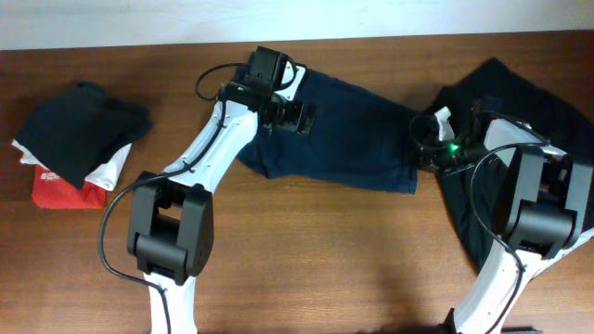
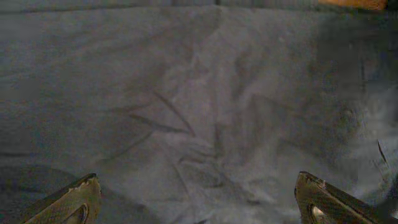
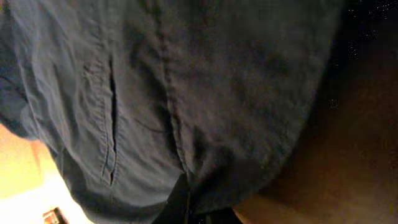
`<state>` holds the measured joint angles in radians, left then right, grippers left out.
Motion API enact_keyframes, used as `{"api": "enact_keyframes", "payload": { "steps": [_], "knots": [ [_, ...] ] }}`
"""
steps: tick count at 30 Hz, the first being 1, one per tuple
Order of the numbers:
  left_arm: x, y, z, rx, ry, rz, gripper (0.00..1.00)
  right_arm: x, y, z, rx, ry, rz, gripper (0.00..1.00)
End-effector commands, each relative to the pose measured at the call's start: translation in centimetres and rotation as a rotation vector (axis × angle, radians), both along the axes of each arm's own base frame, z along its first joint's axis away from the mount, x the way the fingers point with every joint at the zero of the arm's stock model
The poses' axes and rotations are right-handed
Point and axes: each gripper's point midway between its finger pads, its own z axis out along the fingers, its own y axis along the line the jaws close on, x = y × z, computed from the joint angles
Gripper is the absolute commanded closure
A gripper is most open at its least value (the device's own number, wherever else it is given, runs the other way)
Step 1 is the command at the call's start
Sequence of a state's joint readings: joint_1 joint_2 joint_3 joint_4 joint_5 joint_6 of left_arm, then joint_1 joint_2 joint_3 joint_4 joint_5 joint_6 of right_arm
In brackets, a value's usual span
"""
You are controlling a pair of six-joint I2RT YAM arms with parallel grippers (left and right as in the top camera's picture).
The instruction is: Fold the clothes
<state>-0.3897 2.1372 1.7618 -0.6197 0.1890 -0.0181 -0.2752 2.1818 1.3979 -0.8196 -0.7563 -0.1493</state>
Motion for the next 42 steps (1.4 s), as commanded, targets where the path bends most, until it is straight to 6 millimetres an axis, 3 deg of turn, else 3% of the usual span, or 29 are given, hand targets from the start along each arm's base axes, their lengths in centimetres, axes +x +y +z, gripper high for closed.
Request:
{"api": "enact_keyframes", "payload": {
  "steps": [1,5,11,15,18,22,25,33,36,42],
  "knots": [
    [0.0,-0.3,0.5,0.007,-0.022,-0.019,0.01,-2.6,-1.7,0.3,-0.149,0.121,-0.010,0.96],
    [-0.9,-1.6,0.7,-0.065,0.018,-0.059,0.01,-3.2,-2.0,2.5,-0.185,0.112,-0.011,0.96],
    [-1.8,-2.7,0.9,-0.197,0.134,0.040,0.01,-1.9,-1.3,8.2,-0.234,-0.016,-0.027,0.96],
    [-3.9,-4.9,1.5,-0.337,0.240,-0.036,0.05,-1.4,-0.5,9.6,-0.260,-0.036,-0.006,0.96],
    [-5.7,-5.1,-0.2,-0.374,0.357,0.019,0.25,-1.2,-0.1,10.6,-0.290,-0.030,0.000,0.96],
    [-8.1,-6.1,-2.7,-0.411,0.429,-0.016,0.37,-0.4,-0.1,12.5,-0.298,-0.058,0.000,0.96],
    [-8.8,-6.6,-3.9,-0.444,0.461,0.016,0.44,0.1,-0.6,14.0,-0.328,-0.073,-0.005,0.96],
    [-10.5,-8.2,-7.9,-0.464,0.486,0.064,0.46,0.8,-0.8,18.3,-0.354,-0.119,-0.010,0.96],
    [-10.2,-10.3,-8.7,-0.506,0.479,0.073,0.46,0.6,0.6,18.5,-0.350,-0.123,0.026,0.96],
    [-11.6,-12.9,-10.7,-0.476,0.474,0.074,0.46,0.6,6.8,19.7,-0.342,-0.188,0.171,0.96]
  ]
}}
